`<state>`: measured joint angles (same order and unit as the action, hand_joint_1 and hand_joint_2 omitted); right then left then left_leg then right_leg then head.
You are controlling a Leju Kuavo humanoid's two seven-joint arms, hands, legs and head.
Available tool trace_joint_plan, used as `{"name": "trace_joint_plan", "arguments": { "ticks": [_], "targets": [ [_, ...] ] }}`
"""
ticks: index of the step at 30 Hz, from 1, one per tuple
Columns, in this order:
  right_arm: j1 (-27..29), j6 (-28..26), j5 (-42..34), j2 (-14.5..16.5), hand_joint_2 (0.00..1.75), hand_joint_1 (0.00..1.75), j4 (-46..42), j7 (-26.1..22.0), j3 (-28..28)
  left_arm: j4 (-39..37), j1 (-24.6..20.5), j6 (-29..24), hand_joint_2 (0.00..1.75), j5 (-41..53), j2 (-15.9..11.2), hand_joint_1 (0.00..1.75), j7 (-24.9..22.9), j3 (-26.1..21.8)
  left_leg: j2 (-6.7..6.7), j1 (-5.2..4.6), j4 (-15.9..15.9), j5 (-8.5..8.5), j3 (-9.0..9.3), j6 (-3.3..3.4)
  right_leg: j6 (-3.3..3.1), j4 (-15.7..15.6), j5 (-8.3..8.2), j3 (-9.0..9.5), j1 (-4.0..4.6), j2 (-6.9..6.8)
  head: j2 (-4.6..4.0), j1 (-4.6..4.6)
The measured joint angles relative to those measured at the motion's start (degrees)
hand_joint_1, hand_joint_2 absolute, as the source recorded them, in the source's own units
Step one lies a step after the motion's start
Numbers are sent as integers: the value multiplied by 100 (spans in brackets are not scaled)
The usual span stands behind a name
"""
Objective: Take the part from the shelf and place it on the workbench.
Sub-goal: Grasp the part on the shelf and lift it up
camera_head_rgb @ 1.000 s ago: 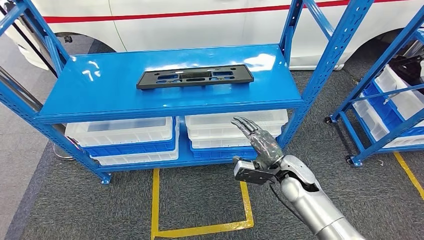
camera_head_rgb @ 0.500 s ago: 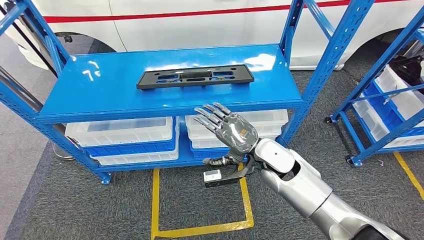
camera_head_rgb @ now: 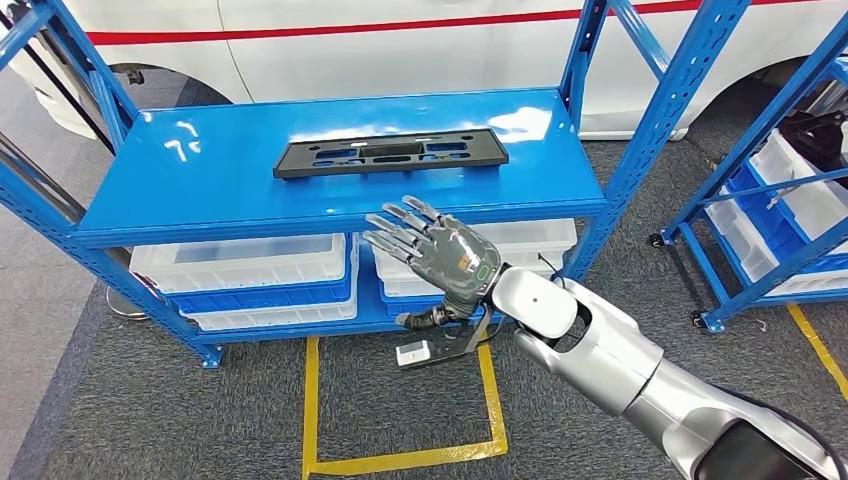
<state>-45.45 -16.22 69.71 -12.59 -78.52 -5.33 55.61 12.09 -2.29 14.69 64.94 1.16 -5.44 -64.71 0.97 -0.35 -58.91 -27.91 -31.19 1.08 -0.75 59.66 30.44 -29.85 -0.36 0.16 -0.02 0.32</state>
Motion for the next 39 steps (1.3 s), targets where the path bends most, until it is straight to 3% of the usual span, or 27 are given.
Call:
{"name": "trace_joint_plan", "arguments": {
  "ticks": [26, 33, 35, 37, 39],
  "targets": [
    [2, 169, -203, -231, 0, 0, -146, -39, 30, 0, 0, -24, 0, 41, -2, 0, -34, -60, 0, -17, -19, -1, -12, 2, 12, -4, -8, -5, -5, 1, 0, 1],
    [6, 197, -210, -248, 0, 0, -161, -53, 30, 0, -2, -28, 0, 49, -3, 0, -27, -101, 1, -32, -52, -10, -51, 32, 57, -24, -32, -22, -22, 3, 1, -1],
    [5, 216, -214, -252, 0, 0, -195, -55, 27, -1, -6, -28, 0, 51, -3, 0, -28, -111, -8, -4, 36, 28, -14, 84, 96, -43, -32, -3, -9, 8, 1, 1],
    [-7, 237, -220, -269, 0, 0, -223, -56, 23, -1, -11, -28, 0, 56, -1, 0, -28, -119, -30, 41, 164, 83, 55, 149, 133, 205, 100, -126, 5, 10, 1, 3],
    [3, 256, -225, -290, 0, 0, -231, -63, 21, -2, -13, -28, 0, 64, 3, 0, -28, -123, -47, 54, 207, 96, 82, 178, 165, 884, 362, -533, -18, 8, 2, 4]
  ]
}}
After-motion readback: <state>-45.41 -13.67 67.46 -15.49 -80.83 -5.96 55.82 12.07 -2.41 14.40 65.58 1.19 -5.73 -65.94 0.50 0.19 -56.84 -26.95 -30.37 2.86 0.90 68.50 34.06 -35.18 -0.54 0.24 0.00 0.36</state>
